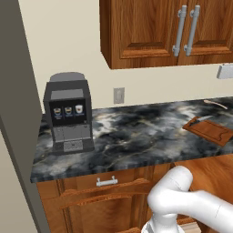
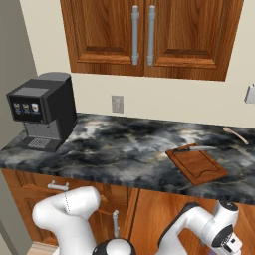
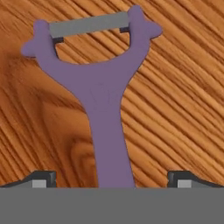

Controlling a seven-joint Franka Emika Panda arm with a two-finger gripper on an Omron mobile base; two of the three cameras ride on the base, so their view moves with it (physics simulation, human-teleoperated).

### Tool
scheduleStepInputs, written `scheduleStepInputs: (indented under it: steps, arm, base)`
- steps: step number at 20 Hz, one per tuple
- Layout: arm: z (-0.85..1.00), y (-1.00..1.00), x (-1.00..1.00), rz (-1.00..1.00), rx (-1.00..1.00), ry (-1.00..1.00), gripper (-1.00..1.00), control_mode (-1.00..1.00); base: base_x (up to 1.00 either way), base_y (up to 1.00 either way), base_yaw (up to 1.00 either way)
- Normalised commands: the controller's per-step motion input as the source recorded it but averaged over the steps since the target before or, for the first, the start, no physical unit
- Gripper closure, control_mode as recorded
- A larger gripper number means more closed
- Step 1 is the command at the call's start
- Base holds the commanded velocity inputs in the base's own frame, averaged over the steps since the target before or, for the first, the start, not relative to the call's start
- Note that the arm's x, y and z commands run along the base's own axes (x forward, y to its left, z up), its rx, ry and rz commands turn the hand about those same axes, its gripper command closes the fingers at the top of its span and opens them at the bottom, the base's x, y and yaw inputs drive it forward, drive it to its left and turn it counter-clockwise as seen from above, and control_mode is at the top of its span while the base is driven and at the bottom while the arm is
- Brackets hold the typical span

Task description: Open the drawer on the right and place the cutting tools on the cutting board.

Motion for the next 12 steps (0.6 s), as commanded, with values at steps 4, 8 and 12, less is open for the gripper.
scheduleStepInputs:
  steps: [4, 8, 12]
  arm:
    - [-0.21, -0.02, 0.00, 0.00, 0.00, 0.00, 1.00, -1.00]
    - [-0.10, 0.00, 0.00, 0.00, 0.00, 0.00, 1.00, -1.00]
    - [0.02, 0.00, -0.01, 0.00, 0.00, 0.00, 1.00, -1.00]
  base:
    - [0.00, 0.00, 0.00]
    - [0.00, 0.00, 0.00]
    - [0.00, 0.00, 0.00]
